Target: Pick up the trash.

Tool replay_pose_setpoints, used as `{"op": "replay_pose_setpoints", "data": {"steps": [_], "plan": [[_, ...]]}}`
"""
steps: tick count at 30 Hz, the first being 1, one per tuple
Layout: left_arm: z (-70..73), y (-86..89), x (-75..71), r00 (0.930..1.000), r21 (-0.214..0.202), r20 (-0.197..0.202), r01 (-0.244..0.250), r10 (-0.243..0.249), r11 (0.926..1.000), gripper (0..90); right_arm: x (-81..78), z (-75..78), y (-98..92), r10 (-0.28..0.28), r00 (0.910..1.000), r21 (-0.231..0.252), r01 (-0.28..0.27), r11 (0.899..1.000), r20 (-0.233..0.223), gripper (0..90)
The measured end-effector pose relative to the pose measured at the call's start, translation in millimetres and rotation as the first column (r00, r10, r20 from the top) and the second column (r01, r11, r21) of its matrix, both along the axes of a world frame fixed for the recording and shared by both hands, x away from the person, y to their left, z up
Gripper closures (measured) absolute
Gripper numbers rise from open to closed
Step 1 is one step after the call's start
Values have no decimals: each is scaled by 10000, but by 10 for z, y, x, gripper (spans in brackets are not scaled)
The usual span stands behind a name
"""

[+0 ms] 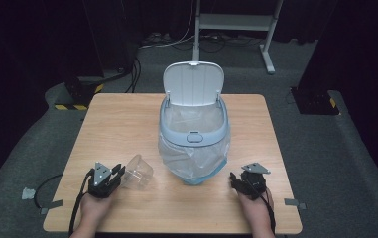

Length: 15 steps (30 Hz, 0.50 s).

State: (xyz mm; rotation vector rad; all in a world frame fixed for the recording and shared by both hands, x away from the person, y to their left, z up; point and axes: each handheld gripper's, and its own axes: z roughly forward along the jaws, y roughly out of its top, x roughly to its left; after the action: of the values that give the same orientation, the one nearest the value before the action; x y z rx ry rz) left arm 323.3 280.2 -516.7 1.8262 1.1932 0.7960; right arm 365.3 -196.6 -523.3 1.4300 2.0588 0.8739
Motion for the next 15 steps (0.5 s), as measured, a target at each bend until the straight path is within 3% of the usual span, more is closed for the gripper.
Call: {"op": "replay_pose_setpoints", "data": {"steps": [9,15], "plan": [[-19,-2,37,9998,-101,-178,-62,60,9999,767,1,0,-1,8,10000,12,-8,10000,-2,372],[-9,4,19,10000,-226,-65,-74,72,9997,764,0,0,0,9,10000,-2,-9,10000,2,372]]}}
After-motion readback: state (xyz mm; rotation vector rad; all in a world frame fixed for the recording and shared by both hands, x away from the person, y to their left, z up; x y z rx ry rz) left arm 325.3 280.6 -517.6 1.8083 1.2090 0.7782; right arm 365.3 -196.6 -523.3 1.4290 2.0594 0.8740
